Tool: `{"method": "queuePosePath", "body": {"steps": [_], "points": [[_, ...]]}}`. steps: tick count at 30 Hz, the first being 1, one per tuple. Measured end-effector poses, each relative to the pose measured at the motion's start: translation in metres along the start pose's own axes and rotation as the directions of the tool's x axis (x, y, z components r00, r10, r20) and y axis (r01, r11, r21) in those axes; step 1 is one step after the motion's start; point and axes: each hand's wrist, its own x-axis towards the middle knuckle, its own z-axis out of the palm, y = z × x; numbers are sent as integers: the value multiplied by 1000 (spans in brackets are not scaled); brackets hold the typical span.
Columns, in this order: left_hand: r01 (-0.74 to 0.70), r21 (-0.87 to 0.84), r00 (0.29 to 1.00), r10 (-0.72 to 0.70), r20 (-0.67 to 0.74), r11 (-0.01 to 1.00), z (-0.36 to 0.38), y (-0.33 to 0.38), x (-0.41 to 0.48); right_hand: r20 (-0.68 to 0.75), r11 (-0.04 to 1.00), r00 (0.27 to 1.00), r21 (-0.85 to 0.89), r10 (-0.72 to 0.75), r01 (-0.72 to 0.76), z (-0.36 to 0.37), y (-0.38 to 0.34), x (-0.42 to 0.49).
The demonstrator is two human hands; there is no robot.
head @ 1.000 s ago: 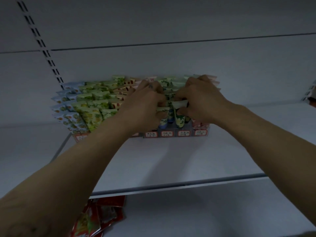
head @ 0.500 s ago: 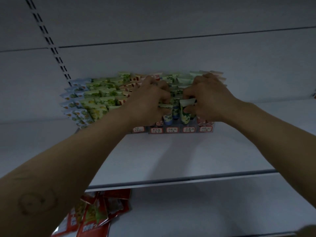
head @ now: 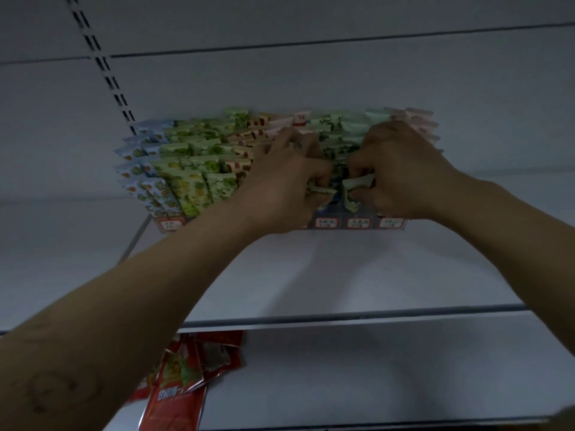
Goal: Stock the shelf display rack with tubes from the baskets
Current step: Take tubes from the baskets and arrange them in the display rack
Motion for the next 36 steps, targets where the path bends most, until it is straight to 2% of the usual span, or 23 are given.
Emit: {"method": "queuePosePath", "body": {"steps": [4, 7, 11, 13, 17, 19, 22, 26, 30, 36], "points": [[17, 7, 1000, -17, -19, 1000, 4, 1, 1, 82, 999, 997, 48, -3, -1, -7, 11, 8], [11, -41, 999, -13, -32, 999, 4, -7, 4, 51, 993, 998, 116, -24, 18, -2, 11, 6], [-4, -90, 996, -4, -85, 996, 6, -7, 3, 19, 994, 999, 103, -43, 41, -3, 13, 2], [-4, -115, 995, -7, -95, 993, 8, -7, 1, -12, 991, 995, 87, -98, 99, -2, 6, -6], [37, -147, 996, -49, -80, 988, 7, -6, 5, 0, 947, 949, -55, -316, 315, 24, -17, -27], [40, -124, 997, -49, -67, 992, 9, -5, 7, -95, 965, 963, -88, -254, 246, 25, -7, -24], [-2, -149, 996, -11, -87, 989, 11, -11, 6, -164, 999, 985, -11, -48, 47, 13, 8, -13], [-42, -179, 996, 27, -88, 983, 10, -22, 8, -192, 997, 978, -26, -78, 75, 21, 12, 0], [-22, -192, 997, 8, -76, 981, 11, -23, 11, -261, 999, 965, -34, -23, 15, 22, 22, -3], [0, -244, 1000, -5, -20, 970, 7, -25, 15, -295, 996, 954, -81, -48, 25, 19, 20, -4]]}}
